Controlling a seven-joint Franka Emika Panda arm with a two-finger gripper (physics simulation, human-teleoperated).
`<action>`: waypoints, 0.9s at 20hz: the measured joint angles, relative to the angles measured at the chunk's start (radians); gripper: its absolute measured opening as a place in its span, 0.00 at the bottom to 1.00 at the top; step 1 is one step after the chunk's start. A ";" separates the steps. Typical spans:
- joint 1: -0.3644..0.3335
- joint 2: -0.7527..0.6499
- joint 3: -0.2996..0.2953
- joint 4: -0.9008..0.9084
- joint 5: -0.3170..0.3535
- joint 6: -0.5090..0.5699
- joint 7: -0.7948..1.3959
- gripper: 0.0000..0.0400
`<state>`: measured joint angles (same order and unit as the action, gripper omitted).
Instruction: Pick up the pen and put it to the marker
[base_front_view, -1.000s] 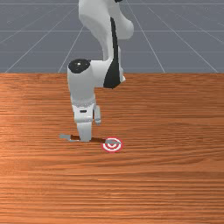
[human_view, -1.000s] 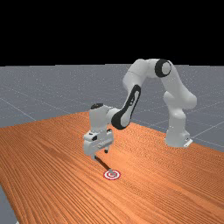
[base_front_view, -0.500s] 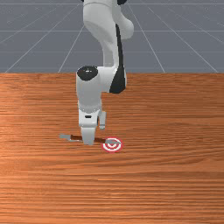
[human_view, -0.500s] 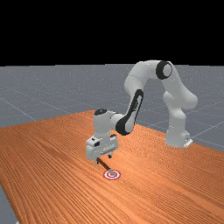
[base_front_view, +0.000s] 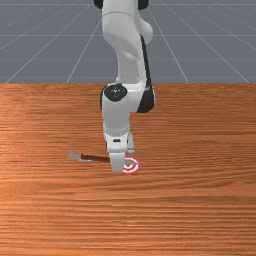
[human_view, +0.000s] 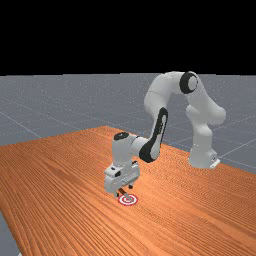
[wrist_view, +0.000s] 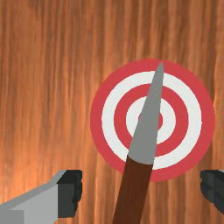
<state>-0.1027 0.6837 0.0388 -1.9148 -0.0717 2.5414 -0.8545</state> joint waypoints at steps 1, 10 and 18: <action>-0.005 0.003 0.002 0.014 -0.003 -0.024 -0.018 1.00; 0.023 0.121 -0.024 0.163 -0.020 0.071 0.008 0.70; -0.010 -0.008 0.012 0.113 -0.011 -0.014 -0.072 0.01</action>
<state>-0.1129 0.6753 0.0512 -1.8016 -0.0823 2.5277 -0.9266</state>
